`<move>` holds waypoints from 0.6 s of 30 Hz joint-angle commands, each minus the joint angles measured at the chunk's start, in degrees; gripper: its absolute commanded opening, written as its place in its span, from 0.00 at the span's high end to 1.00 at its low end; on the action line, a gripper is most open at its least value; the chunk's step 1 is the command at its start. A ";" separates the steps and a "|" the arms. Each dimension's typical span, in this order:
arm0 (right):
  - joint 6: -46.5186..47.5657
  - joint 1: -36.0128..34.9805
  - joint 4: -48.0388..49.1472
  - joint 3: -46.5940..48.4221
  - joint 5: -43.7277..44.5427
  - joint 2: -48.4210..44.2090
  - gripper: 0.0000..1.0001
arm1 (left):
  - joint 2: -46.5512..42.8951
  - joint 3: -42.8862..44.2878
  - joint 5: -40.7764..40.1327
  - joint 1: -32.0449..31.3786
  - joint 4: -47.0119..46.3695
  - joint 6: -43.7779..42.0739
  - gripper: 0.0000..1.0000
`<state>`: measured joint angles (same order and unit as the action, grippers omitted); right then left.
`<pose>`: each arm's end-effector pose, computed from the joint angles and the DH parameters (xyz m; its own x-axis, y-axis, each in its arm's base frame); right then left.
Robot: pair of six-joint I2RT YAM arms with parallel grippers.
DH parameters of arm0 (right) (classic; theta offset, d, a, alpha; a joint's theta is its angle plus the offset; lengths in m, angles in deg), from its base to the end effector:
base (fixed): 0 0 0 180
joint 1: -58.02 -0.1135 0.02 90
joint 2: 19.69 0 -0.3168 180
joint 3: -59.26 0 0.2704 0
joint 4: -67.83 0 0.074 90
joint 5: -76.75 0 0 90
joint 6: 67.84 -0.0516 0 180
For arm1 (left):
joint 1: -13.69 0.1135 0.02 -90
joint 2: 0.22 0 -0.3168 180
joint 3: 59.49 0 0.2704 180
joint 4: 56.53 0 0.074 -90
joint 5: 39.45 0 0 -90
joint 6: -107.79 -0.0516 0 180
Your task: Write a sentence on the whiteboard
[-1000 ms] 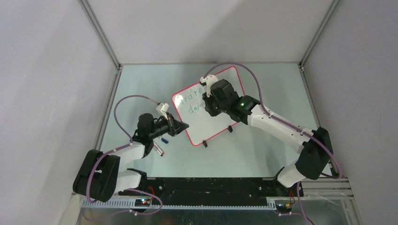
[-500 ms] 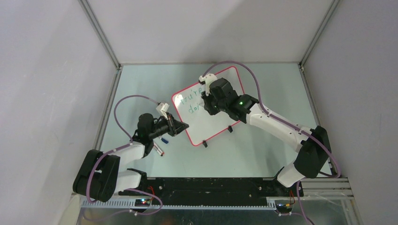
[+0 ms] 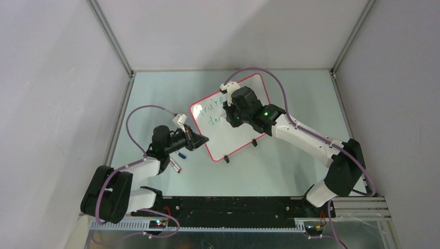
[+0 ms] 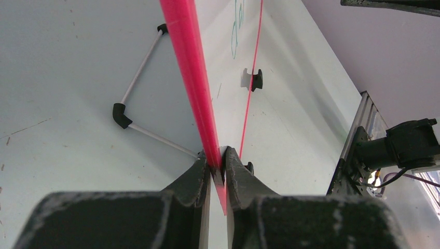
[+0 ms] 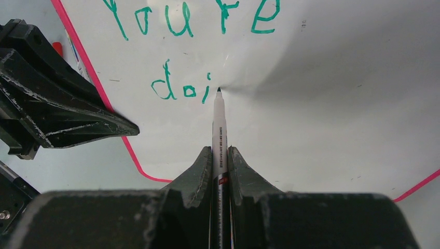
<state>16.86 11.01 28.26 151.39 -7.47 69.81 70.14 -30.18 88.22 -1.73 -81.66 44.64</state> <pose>0.2680 0.2799 0.3674 -0.4702 -0.3696 -0.8014 -0.6321 0.7747 0.0136 0.2113 -0.0910 0.2028 -0.5868 -0.2090 -0.7823 0.5738 0.5743 -0.5839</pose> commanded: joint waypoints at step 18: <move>0.29 -0.02 -1.27 -0.08 1.04 -0.29 1.00 | 0.37 0.45 -4.04 -0.08 3.77 -5.24 0.93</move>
<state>16.84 11.01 27.17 151.39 -7.45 70.07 70.14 -30.18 88.22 -1.73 -81.68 44.64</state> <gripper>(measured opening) 0.163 0.143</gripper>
